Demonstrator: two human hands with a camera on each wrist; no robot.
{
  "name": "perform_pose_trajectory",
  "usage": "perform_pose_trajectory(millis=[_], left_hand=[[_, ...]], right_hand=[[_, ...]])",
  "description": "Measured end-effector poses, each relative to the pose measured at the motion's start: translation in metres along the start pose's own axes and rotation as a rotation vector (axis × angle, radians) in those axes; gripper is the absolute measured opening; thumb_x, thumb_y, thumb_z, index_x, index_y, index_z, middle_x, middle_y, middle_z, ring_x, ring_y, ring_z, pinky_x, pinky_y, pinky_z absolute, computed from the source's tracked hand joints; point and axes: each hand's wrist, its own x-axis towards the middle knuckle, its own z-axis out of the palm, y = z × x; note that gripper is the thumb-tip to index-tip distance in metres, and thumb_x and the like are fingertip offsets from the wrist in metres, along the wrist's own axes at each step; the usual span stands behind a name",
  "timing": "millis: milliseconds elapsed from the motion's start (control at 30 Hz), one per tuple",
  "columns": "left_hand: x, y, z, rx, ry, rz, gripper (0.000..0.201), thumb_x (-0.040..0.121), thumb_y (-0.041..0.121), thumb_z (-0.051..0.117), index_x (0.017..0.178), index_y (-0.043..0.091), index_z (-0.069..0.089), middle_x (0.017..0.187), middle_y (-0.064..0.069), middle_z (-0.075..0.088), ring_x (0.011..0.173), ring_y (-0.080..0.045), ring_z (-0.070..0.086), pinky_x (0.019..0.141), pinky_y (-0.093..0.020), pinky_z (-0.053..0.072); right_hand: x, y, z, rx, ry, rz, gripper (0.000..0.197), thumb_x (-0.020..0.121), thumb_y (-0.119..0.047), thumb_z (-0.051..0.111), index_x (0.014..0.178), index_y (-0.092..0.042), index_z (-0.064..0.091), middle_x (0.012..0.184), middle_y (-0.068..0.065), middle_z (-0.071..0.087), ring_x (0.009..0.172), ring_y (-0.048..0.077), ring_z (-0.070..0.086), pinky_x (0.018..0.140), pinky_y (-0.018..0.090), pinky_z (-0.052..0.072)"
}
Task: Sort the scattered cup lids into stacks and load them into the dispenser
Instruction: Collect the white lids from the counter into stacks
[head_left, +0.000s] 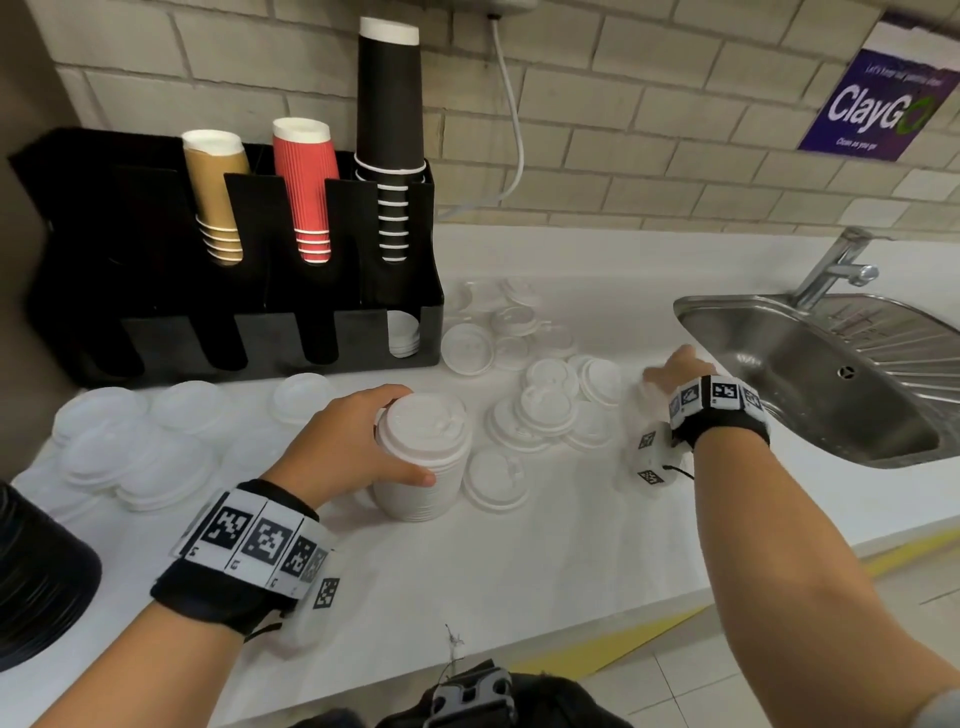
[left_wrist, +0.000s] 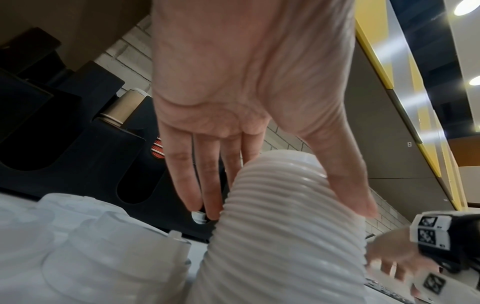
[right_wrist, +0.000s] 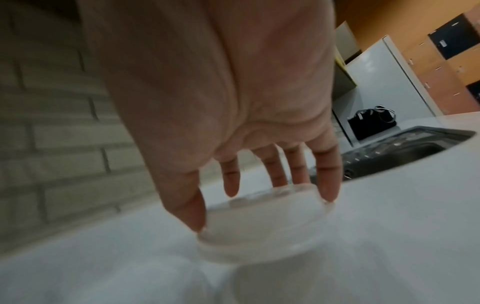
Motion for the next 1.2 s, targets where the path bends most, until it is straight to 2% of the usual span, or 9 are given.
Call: perform_pose_trajectory(millis=[133,267,333,400,600,767,900,1033,1200], left_hand=[[0.0,0.003,0.002,0.03,0.021,0.005,0.074,0.05,0.035,0.094,0.112,0.04,0.053,0.118,0.013,0.055,0.109,-0.012,0.054,0.098,-0.035,0.046],[-0.002,0.004,0.004,0.039,0.024,-0.007,0.079,0.052,0.035,0.094,0.118,0.038,0.052,0.12,0.01,0.052,0.111,-0.016,0.053,0.097,-0.034,0.045],[-0.003,0.004,0.004,0.063,0.023,-0.03,0.092,0.052,0.037,0.093,0.132,0.033,0.047,0.126,0.01,0.051,0.114,-0.017,0.052,0.097,-0.034,0.044],[-0.005,0.006,0.005,0.062,0.02,-0.07,0.113,0.052,0.039,0.093,0.147,0.028,0.033,0.13,0.009,0.05,0.116,-0.017,0.052,0.099,-0.035,0.044],[-0.007,0.013,0.005,0.026,0.011,-0.096,0.132,0.053,0.037,0.093,0.154,0.025,0.008,0.133,0.005,0.053,0.118,-0.022,0.054,0.1,-0.045,0.045],[-0.008,0.014,0.004,0.007,0.011,-0.097,0.135,0.054,0.035,0.093,0.154,0.023,0.003,0.13,0.005,0.054,0.118,-0.022,0.054,0.1,-0.042,0.046],[-0.008,0.012,0.003,0.007,0.013,-0.083,0.135,0.054,0.035,0.093,0.154,0.024,0.004,0.114,0.012,0.049,0.116,-0.021,0.054,0.098,-0.038,0.046],[-0.008,0.011,0.003,0.015,0.01,-0.072,0.13,0.053,0.036,0.093,0.153,0.025,0.01,0.113,0.014,0.047,0.114,-0.019,0.053,0.096,-0.037,0.047],[-0.006,0.012,0.001,0.046,-0.004,-0.009,0.087,0.053,0.038,0.091,0.13,0.03,0.05,0.115,0.008,0.058,0.106,-0.014,0.056,0.09,-0.037,0.05]], right_hand=[[-0.032,-0.038,-0.019,0.461,-0.113,-0.213,0.051,0.089,-0.039,0.059,0.131,-0.015,0.041,0.119,0.015,0.054,0.103,0.033,0.058,0.089,0.044,0.052],[-0.089,-0.074,-0.009,0.686,-0.347,-0.496,0.032,0.084,-0.03,0.067,0.114,-0.026,0.056,0.1,0.0,0.061,0.088,0.014,0.061,0.069,0.022,0.052],[-0.114,-0.086,0.003,0.688,-0.405,-0.631,0.031,0.081,-0.023,0.072,0.11,-0.026,0.06,0.097,-0.005,0.061,0.084,0.007,0.06,0.062,0.012,0.047],[-0.134,-0.094,0.015,0.654,-0.428,-0.74,0.035,0.078,-0.022,0.076,0.11,-0.028,0.062,0.099,-0.01,0.062,0.085,-0.001,0.059,0.066,0.006,0.044],[-0.161,-0.109,0.042,0.52,-0.411,-0.907,0.046,0.075,-0.028,0.079,0.118,-0.034,0.063,0.113,-0.018,0.059,0.104,0.005,0.053,0.086,0.021,0.045],[-0.166,-0.118,0.044,0.43,-0.374,-0.945,0.05,0.071,-0.032,0.082,0.117,-0.036,0.064,0.109,-0.009,0.059,0.1,0.003,0.053,0.08,0.011,0.038],[-0.171,-0.123,0.044,0.355,-0.34,-0.966,0.054,0.068,-0.033,0.083,0.119,-0.035,0.064,0.109,-0.002,0.058,0.101,0.008,0.053,0.079,0.008,0.037],[-0.176,-0.126,0.045,0.29,-0.318,-0.987,0.057,0.067,-0.032,0.083,0.121,-0.031,0.063,0.111,0.001,0.057,0.106,0.012,0.051,0.084,0.014,0.037],[-0.176,-0.125,0.049,0.339,-0.346,-0.966,0.057,0.066,-0.027,0.085,0.117,-0.03,0.06,0.11,-0.001,0.053,0.106,0.012,0.049,0.088,0.017,0.036]])
